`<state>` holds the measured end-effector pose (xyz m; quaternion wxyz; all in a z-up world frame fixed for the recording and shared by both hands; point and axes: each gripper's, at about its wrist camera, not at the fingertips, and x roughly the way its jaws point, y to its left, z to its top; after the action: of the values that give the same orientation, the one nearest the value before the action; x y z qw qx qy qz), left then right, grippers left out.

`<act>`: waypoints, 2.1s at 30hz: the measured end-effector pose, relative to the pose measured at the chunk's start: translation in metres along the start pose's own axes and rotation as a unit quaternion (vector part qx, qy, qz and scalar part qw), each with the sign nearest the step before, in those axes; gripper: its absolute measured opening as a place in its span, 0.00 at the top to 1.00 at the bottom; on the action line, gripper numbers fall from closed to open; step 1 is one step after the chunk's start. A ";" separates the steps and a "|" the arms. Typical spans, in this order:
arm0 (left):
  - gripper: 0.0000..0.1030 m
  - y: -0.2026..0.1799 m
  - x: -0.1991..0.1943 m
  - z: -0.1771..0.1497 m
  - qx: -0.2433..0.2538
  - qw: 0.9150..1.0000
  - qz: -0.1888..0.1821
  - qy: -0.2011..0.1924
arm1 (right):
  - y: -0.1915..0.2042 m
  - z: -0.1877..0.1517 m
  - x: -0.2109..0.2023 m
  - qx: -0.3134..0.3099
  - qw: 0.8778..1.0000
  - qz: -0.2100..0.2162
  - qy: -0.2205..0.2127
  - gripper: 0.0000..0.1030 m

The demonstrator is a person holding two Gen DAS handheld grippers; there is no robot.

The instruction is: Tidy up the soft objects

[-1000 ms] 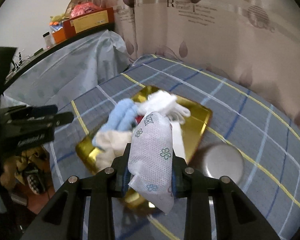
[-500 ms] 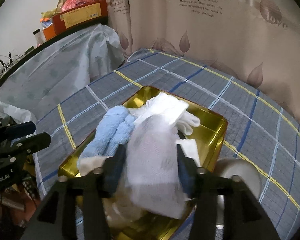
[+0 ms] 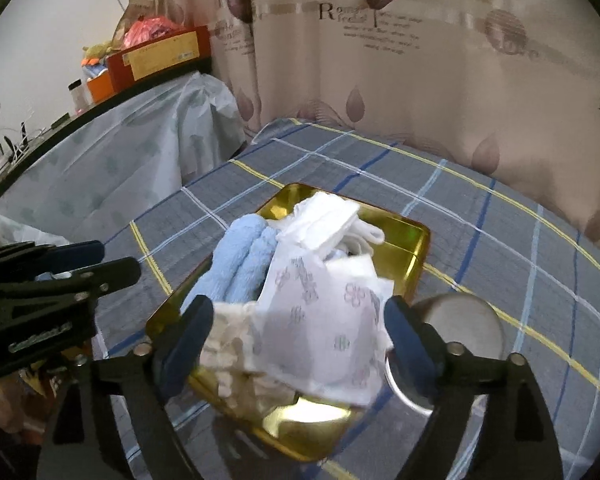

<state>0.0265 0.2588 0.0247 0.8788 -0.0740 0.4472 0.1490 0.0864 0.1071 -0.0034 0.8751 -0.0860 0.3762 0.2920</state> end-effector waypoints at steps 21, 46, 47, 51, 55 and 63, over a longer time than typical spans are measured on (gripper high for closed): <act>0.55 -0.031 -0.001 -0.013 0.038 0.999 -0.014 0.004 | -0.009 -0.051 -0.025 0.060 0.996 -0.058 0.031 0.03; 0.55 -0.034 0.001 -0.016 0.045 0.999 -0.020 0.011 | -0.009 -0.058 -0.021 0.070 0.996 -0.048 0.041 0.03; 0.55 -0.035 0.001 -0.016 0.045 0.999 -0.020 0.012 | -0.009 -0.058 -0.021 0.071 0.996 -0.047 0.042 0.03; 0.55 -0.035 0.002 -0.017 0.045 0.999 -0.019 0.013 | -0.009 -0.058 -0.021 0.072 0.995 -0.046 0.041 0.03; 0.55 -0.034 0.002 -0.017 0.046 0.999 -0.019 0.013 | -0.010 -0.058 -0.021 0.072 0.995 -0.046 0.042 0.03; 0.55 -0.035 0.002 -0.017 0.045 0.999 -0.019 0.014 | -0.009 -0.060 -0.020 0.071 0.995 -0.049 0.045 0.03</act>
<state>0.0260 0.2220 0.0125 0.8777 -0.0450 0.4640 0.1109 0.0444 0.0690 -0.0318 0.8743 -0.0549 0.4303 0.2176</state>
